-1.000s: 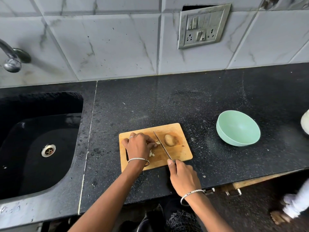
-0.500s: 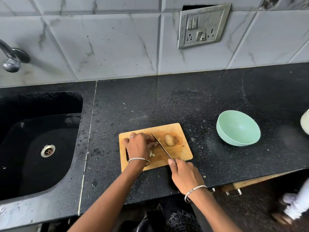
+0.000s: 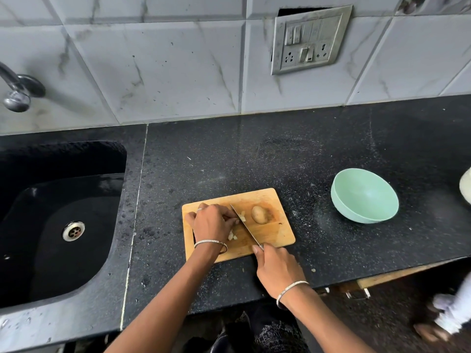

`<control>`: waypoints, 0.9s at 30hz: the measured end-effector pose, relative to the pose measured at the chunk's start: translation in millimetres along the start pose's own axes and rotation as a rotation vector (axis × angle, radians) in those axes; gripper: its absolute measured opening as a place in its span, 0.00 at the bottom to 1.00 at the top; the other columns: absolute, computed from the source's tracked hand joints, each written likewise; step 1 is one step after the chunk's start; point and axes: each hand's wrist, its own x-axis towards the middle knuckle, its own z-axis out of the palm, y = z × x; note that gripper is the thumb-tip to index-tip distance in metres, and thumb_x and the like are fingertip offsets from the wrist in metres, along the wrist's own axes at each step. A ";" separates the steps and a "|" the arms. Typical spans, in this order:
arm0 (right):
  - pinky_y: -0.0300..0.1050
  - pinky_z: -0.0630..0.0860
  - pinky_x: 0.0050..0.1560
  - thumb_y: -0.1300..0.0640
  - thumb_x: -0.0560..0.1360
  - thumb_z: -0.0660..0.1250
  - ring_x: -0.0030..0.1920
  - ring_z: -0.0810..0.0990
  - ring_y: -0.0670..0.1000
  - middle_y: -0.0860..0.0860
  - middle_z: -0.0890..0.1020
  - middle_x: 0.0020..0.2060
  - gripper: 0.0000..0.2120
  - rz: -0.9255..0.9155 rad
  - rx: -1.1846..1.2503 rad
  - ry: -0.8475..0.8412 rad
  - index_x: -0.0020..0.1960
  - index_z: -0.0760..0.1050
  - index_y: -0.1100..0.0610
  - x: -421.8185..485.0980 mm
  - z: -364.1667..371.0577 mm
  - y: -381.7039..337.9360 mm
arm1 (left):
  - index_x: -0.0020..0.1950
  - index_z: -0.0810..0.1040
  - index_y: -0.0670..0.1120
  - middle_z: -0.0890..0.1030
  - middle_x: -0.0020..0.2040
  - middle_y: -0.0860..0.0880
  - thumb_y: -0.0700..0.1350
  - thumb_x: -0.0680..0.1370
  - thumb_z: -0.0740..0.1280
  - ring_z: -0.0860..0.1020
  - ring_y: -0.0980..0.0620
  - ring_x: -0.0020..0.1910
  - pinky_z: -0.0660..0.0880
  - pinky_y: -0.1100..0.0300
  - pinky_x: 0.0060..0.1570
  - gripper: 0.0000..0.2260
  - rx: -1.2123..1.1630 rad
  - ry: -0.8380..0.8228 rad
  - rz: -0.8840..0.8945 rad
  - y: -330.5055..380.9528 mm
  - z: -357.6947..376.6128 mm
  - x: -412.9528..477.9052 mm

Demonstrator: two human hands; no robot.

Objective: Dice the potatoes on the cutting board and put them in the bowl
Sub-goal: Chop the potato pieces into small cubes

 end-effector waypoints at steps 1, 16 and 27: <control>0.51 0.72 0.44 0.40 0.81 0.48 0.48 0.79 0.60 0.55 0.80 0.46 0.21 0.016 0.081 -0.045 0.46 0.73 0.52 1.8 -1.4 3.2 | 0.42 0.84 0.58 0.83 0.39 0.58 0.54 0.69 0.74 0.71 0.53 0.52 0.57 0.51 0.51 0.04 0.019 0.009 -0.003 0.3 -1.1 -0.7; 0.51 0.72 0.45 0.39 0.81 0.48 0.45 0.78 0.59 0.55 0.80 0.42 0.22 0.066 0.198 0.044 0.44 0.72 0.51 2.9 -9.3 15.8 | 0.48 0.83 0.58 0.79 0.49 0.56 0.56 0.74 0.68 0.71 0.51 0.54 0.62 0.51 0.51 0.07 0.117 0.032 0.097 18.7 9.4 0.6; 0.53 0.73 0.47 0.38 0.81 0.47 0.51 0.78 0.61 0.55 0.79 0.47 0.23 0.070 0.174 0.022 0.51 0.74 0.51 -4.0 -11.0 10.6 | 0.32 0.80 0.60 0.79 0.32 0.60 0.54 0.66 0.77 0.73 0.52 0.52 0.56 0.53 0.45 0.07 -0.170 -0.036 -0.166 16.6 5.9 7.7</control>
